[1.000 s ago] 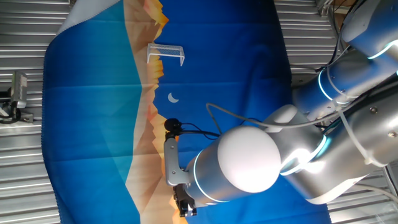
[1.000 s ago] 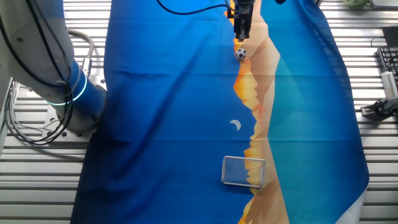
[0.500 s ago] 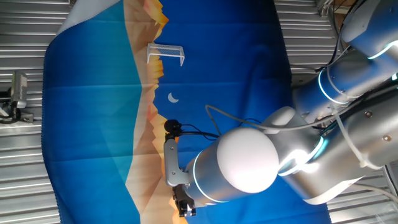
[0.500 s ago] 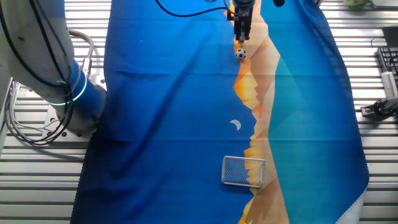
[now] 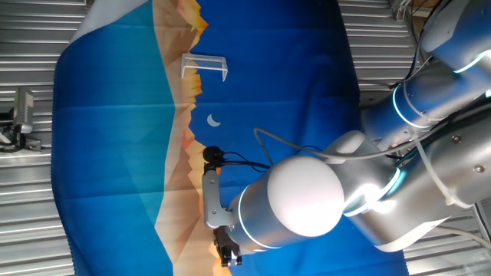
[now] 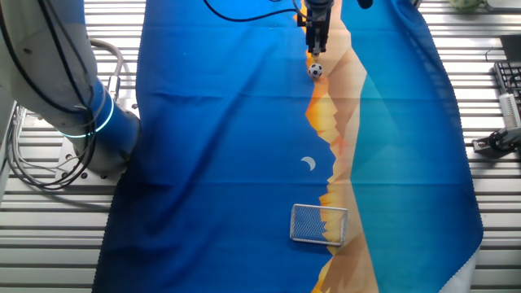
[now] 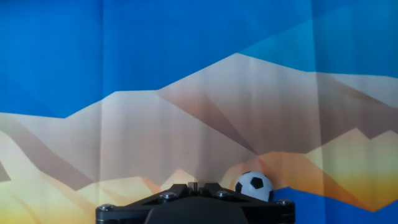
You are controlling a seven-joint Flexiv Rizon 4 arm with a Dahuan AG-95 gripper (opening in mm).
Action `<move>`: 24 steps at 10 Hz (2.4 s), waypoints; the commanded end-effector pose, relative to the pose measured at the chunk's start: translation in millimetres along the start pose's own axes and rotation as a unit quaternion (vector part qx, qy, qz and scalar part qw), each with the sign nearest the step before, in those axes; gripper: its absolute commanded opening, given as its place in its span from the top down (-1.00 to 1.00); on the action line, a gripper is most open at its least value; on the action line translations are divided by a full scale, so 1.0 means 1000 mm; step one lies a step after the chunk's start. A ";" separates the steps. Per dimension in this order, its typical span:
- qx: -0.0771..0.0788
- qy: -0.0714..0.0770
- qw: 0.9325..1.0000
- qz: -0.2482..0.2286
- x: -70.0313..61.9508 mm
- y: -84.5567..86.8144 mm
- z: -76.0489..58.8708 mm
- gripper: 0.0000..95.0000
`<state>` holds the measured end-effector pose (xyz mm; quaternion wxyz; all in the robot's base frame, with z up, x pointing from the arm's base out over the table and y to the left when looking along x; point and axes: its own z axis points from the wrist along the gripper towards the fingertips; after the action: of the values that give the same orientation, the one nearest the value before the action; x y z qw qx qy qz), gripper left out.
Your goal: Push the soccer ball into the goal
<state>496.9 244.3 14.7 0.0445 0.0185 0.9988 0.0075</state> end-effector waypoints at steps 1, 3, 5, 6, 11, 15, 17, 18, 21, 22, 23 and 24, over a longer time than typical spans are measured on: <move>-0.002 0.002 1.000 -0.002 0.000 -0.004 -0.001 1.00; -0.002 0.002 1.000 -0.003 -0.001 -0.007 -0.002 1.00; -0.002 0.000 1.000 -0.001 0.000 -0.008 0.001 1.00; -0.003 -0.002 1.000 -0.001 0.001 -0.009 0.003 1.00; -0.001 -0.001 1.000 -0.001 0.001 -0.010 0.004 1.00; -0.002 -0.002 1.000 -0.008 0.002 -0.017 0.003 1.00; 0.005 0.000 0.999 -0.054 0.006 -0.047 0.002 1.00; 0.001 0.000 0.999 -0.054 0.009 -0.054 0.001 1.00; -0.002 -0.001 0.999 -0.049 0.010 -0.055 0.002 1.00; -0.003 -0.001 0.999 -0.049 0.010 -0.055 0.002 1.00; -0.003 -0.002 0.999 -0.049 0.010 -0.055 0.002 1.00; -0.004 -0.002 0.999 -0.049 0.010 -0.055 0.002 1.00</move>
<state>487.5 191.0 9.8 0.0470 -0.0301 0.9984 0.0097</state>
